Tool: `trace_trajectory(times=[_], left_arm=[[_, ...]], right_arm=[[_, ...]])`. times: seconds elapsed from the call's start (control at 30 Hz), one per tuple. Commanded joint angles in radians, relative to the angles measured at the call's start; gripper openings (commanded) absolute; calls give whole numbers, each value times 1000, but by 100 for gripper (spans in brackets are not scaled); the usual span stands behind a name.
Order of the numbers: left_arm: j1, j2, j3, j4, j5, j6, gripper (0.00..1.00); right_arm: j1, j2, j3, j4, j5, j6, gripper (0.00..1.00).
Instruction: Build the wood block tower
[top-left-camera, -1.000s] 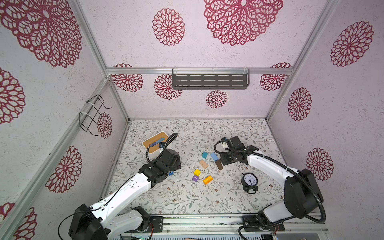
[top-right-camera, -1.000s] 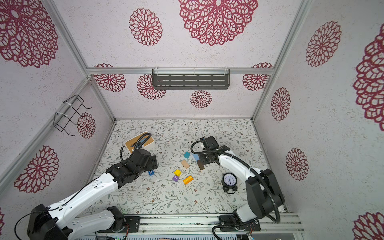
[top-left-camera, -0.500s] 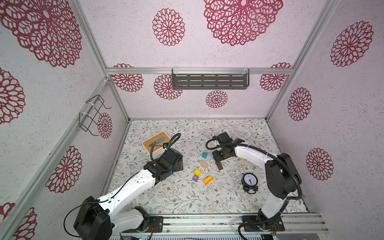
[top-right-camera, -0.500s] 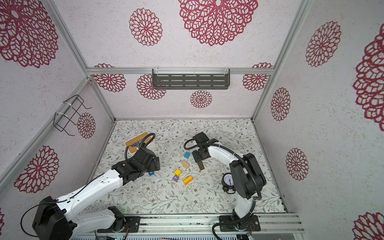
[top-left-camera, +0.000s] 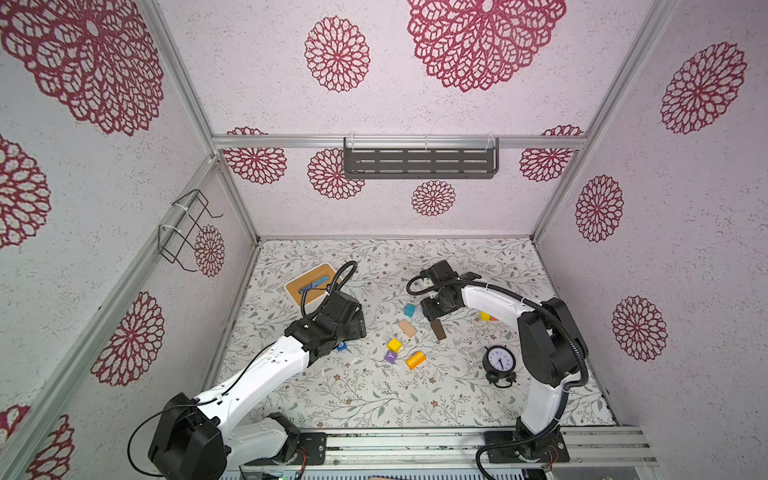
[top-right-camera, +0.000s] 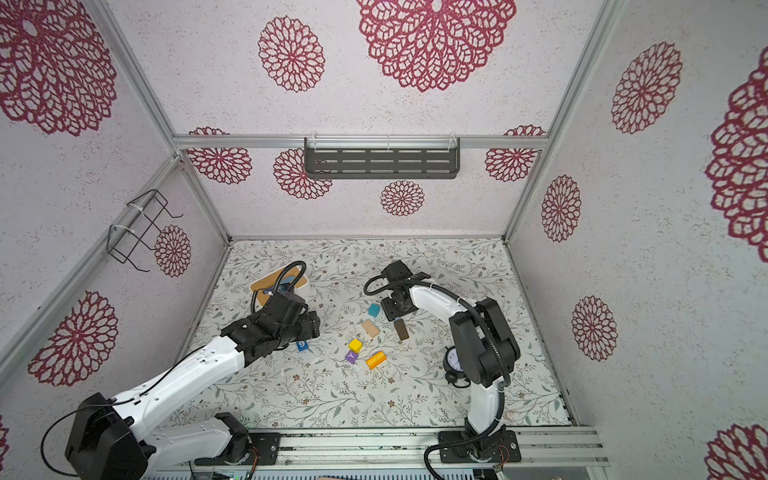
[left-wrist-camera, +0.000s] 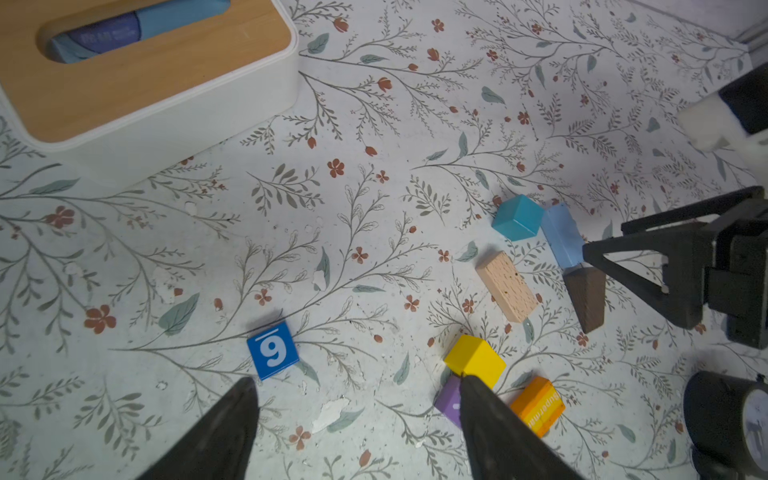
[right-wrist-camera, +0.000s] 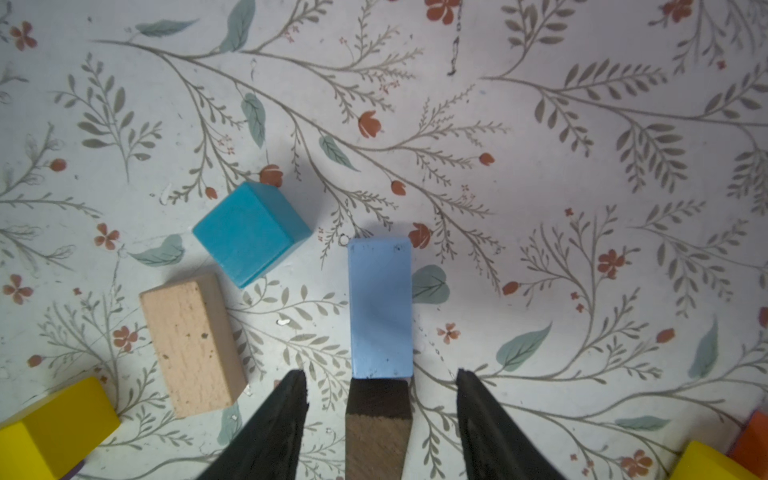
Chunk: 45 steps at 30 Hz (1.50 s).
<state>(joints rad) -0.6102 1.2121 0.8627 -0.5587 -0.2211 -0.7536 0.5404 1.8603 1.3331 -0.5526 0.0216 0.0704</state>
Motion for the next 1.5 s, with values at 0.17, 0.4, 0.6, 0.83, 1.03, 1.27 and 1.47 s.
trace_trajectory(times=[0.17, 0.4, 0.6, 0.83, 1.03, 1.27, 1.47], left_arm=[[6, 130, 181, -129, -7, -9, 80], [18, 106, 177, -127, -6, -50, 98], [42, -28, 97, -125, -1, -90, 97], [99, -110, 64, -185, 33, -69, 97], [123, -140, 31, -178, 68, -65, 97], [126, -168, -28, -145, 87, -82, 97], [143, -157, -26, -136, 92, -64, 97]], right_arm=[[37, -143, -80, 17, -48, -2, 60], [124, -155, -139, 71, -78, -9, 60], [162, -105, -111, 67, -75, -40, 60], [184, -57, -109, 107, -93, -27, 59], [208, -1, -99, 131, -67, -12, 55], [214, 36, -88, 119, -34, -11, 53], [214, 59, -69, 119, -27, -2, 38]])
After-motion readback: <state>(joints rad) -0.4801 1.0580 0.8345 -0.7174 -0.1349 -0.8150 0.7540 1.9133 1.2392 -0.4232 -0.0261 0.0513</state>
